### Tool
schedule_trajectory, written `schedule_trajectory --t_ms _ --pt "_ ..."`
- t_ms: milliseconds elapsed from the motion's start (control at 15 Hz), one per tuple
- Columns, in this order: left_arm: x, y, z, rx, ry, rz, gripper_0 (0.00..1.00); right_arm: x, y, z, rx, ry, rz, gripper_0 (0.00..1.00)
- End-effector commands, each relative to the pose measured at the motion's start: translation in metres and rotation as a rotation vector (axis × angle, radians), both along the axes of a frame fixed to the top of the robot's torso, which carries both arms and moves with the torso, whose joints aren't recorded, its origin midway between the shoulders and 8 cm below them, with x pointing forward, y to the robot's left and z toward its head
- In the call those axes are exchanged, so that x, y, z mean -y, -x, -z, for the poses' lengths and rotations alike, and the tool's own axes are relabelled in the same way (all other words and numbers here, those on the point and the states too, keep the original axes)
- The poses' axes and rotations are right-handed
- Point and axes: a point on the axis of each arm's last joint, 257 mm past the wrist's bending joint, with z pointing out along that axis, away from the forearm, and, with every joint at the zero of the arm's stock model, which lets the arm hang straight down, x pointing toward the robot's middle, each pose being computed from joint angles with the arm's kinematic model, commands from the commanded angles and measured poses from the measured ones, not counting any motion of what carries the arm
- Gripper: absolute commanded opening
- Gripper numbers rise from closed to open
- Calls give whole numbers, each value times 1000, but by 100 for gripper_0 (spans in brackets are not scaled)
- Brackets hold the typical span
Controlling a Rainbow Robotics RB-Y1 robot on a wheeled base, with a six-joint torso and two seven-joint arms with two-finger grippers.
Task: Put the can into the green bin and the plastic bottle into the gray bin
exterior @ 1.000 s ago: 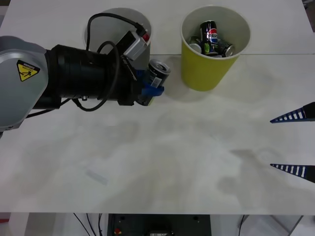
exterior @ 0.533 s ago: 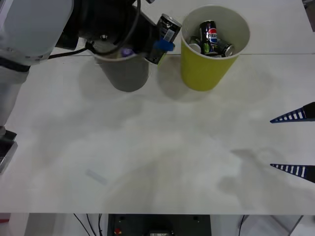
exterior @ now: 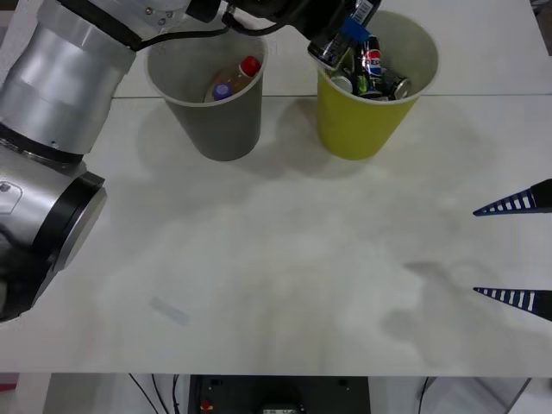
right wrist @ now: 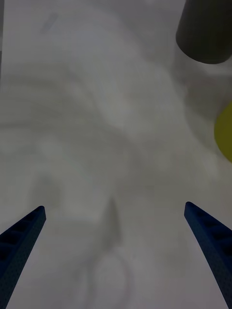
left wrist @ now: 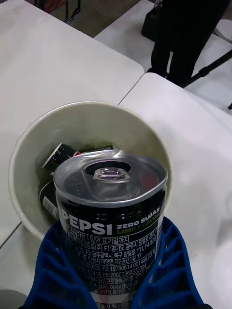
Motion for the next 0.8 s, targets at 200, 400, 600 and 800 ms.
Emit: schedule_trajectory --t_ms 200,400,600,800 --pt "48 -22 -18 21 82 -35 0 0 0 0 0 0 0 100" --pt "65 -36 -18 31 139 -63 3 0 0 0 0 0 0 100" --pt "66 -37 -12 44 117 -64 46 0 0 0 0 0 0 100" --pt "67 -37 7 73 38 -58 100 0 0 0 0 0 0 100"
